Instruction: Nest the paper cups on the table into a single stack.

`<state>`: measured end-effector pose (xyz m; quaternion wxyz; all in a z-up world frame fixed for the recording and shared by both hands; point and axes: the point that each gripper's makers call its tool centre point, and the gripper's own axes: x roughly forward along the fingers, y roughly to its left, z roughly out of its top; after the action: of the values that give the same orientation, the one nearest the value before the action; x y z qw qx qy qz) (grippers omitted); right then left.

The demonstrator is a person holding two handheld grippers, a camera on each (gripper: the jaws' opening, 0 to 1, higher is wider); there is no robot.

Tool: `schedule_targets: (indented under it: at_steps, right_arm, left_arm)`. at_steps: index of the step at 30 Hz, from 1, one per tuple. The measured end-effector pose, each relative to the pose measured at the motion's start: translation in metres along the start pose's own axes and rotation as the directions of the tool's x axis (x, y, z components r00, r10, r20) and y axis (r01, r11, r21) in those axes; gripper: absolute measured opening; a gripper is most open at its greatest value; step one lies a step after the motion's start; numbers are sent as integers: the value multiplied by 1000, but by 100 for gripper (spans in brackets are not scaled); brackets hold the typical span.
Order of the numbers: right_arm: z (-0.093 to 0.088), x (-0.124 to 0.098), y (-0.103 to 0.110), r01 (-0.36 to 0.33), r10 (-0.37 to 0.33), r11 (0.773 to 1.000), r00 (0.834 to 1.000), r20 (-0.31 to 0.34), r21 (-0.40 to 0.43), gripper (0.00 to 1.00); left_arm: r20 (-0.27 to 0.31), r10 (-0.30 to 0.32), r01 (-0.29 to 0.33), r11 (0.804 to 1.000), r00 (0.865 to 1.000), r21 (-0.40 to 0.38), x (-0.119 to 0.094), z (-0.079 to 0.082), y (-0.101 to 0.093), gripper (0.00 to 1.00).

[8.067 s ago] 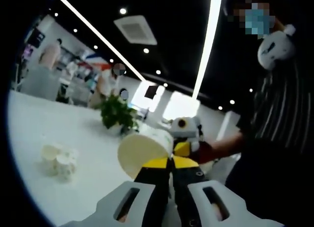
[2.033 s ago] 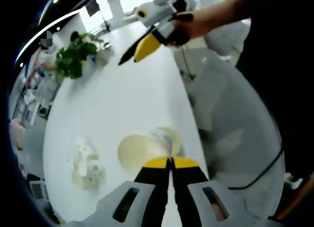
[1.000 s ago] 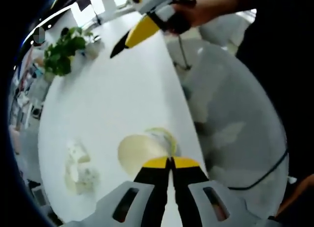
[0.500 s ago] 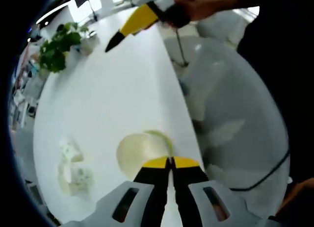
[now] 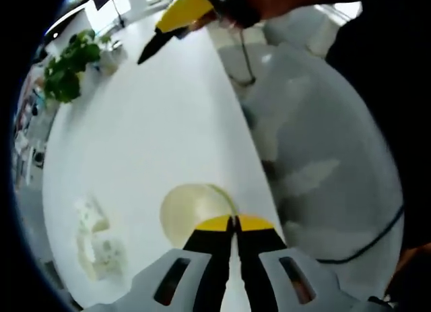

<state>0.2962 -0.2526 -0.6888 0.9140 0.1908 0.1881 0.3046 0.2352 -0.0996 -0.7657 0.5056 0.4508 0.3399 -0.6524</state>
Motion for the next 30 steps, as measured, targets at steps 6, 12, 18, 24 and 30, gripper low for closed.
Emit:
schedule_targets:
  at_steps: [6,12,18,24,30]
  right_arm:
    - [-3,-3,0,1,-1,1000,1000,-4,8,92]
    - [-4,-5,1,1,-1,1000,1000,2,13,92]
    - [-5,-7,-1,4,-4,1000,1000,4,20,92]
    - [-3,-6,-3,6,-7,1000,1000,10,27,92]
    - [1,-5,-5,8,-9,1000,1000,4,19,92]
  left_arm:
    - [14,-23,23,1000,1000,-10,3,1,-5,5]
    - [14,-14,14,1000,1000,-27,5,-1,-5,15]
    - [16,-15,16,999,1000,-51,6,-1,-4,17]
    - [63,-1,6,997,998,-75,2,1,-1,19]
    - [128,28,-7,987,991,-163,-6,2,4,20]
